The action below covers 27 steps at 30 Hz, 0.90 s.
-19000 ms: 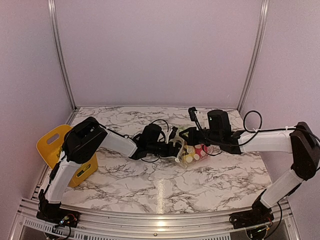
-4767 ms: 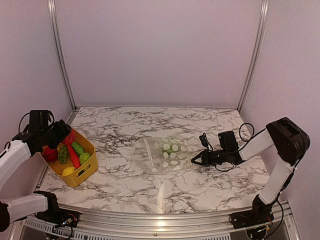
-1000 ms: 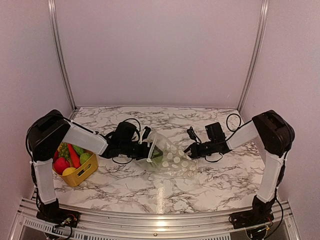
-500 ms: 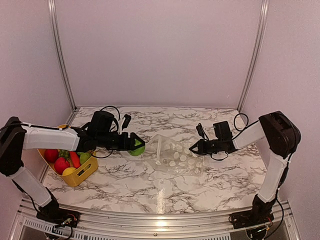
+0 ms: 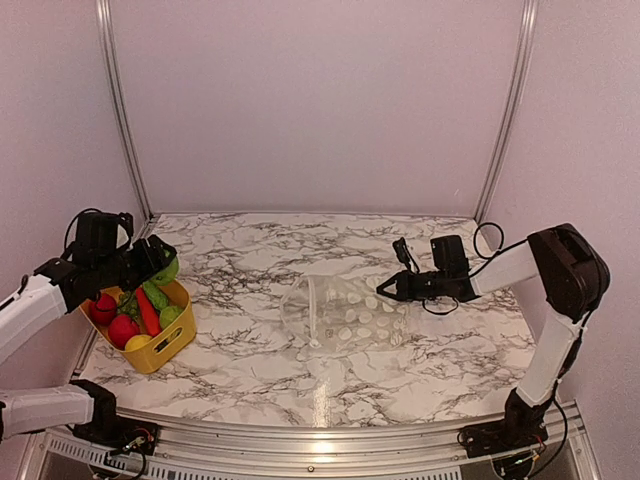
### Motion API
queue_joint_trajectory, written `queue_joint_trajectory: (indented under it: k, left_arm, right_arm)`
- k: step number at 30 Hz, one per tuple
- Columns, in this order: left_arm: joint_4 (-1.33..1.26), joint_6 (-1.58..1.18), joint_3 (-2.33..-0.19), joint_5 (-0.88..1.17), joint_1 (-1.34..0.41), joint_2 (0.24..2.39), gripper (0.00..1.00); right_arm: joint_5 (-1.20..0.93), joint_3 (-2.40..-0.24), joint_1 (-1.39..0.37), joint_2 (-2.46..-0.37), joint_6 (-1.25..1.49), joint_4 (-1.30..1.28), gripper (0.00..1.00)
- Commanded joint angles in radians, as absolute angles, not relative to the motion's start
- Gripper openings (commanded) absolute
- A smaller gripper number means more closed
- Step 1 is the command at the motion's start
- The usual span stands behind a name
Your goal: Open the zip-top bag and remove the fake food
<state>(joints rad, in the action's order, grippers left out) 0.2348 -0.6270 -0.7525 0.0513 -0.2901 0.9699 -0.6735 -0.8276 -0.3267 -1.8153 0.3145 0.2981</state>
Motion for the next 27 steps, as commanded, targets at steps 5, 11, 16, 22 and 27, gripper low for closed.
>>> queue_joint_trajectory:
  k: [5,11,16,22,27]
  left_arm:
    - [0.379,-0.656,-0.58,-0.005,-0.018,0.957,0.77]
    - [0.312,-0.667,-0.538,-0.005,0.063,1.009,0.9]
    - [0.302,-0.64,-0.563,0.047,0.071,1.007,0.99]
    - [0.372,-0.553,-0.662,0.042,0.069,0.937,0.99]
    - [0.348,-0.513,-0.699,0.123,0.045,0.839,0.99]
  right_arm:
    - [-0.747,-0.872,-0.319,-1.797,0.276,0.32,0.0]
    - [-0.77,-0.902,-0.321,-1.794,0.258,0.295,0.0]
    - [-0.778,-0.95,-0.326,-1.803,0.23,0.252,0.0]
    - [-0.755,-1.002,-0.351,-1.812,0.187,0.197,0.0]
    - [-0.744,-0.998,-0.374,-1.789,0.176,0.219,0.0]
